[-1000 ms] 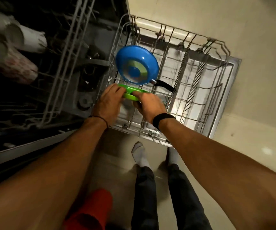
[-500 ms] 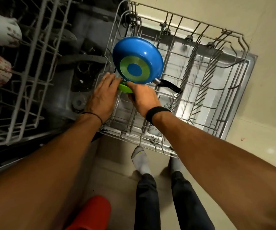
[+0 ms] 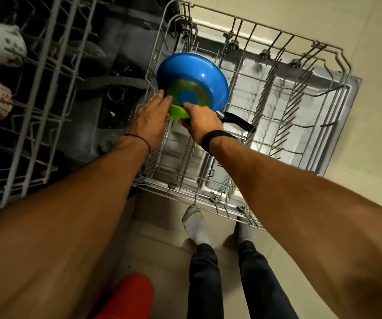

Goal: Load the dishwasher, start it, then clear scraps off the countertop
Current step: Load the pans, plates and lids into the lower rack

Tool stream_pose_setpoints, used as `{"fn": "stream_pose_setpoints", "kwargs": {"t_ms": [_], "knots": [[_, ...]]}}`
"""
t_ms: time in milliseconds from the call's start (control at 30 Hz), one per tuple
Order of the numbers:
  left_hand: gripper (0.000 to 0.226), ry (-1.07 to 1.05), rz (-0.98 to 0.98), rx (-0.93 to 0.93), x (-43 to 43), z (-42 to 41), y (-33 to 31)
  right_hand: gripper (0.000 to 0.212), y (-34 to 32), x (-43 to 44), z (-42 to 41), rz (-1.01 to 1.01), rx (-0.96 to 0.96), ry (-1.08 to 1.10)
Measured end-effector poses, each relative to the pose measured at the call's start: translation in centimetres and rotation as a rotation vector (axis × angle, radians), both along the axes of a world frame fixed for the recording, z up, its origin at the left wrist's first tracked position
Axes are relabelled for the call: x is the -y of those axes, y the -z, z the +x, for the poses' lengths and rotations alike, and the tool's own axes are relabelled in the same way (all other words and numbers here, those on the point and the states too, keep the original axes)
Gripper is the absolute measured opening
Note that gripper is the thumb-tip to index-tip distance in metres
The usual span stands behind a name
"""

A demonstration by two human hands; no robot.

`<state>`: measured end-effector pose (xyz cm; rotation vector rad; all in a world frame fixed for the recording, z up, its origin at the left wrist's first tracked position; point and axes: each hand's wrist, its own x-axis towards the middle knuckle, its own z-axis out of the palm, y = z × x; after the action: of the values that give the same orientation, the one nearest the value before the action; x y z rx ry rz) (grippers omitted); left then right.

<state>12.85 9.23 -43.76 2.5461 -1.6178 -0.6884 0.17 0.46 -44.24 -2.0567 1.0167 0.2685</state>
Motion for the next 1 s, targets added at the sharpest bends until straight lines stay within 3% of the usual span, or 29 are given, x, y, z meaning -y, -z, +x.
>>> {"fn": "stream_pose_setpoints", "kwargs": {"t_ms": [167,333,467,667,1000], "knots": [[0.054,-0.027,0.048,0.033,-0.1,-0.4,0.0,0.028,-0.1,-0.1,-0.3,-0.05,-0.052,-0.056],[0.071,-0.058,0.128,0.035,-0.1,-1.1,-0.6,0.064,-1.1,-0.2,-1.3,-0.026,-0.082,-0.089],[0.078,-0.056,0.169,0.044,-0.8,-2.4,-3.4,0.078,-3.7,-0.3,-3.1,-0.054,-0.106,-0.113],[0.074,-0.051,0.171,0.028,-1.3,-5.8,-10.7,0.074,-11.1,-0.4,-5.6,-0.123,-0.124,-0.159],[0.071,-0.088,0.168,0.024,-2.9,-13.7,-30.1,0.059,-30.6,-2.2,-12.0,-0.213,-0.086,-0.168]]}}
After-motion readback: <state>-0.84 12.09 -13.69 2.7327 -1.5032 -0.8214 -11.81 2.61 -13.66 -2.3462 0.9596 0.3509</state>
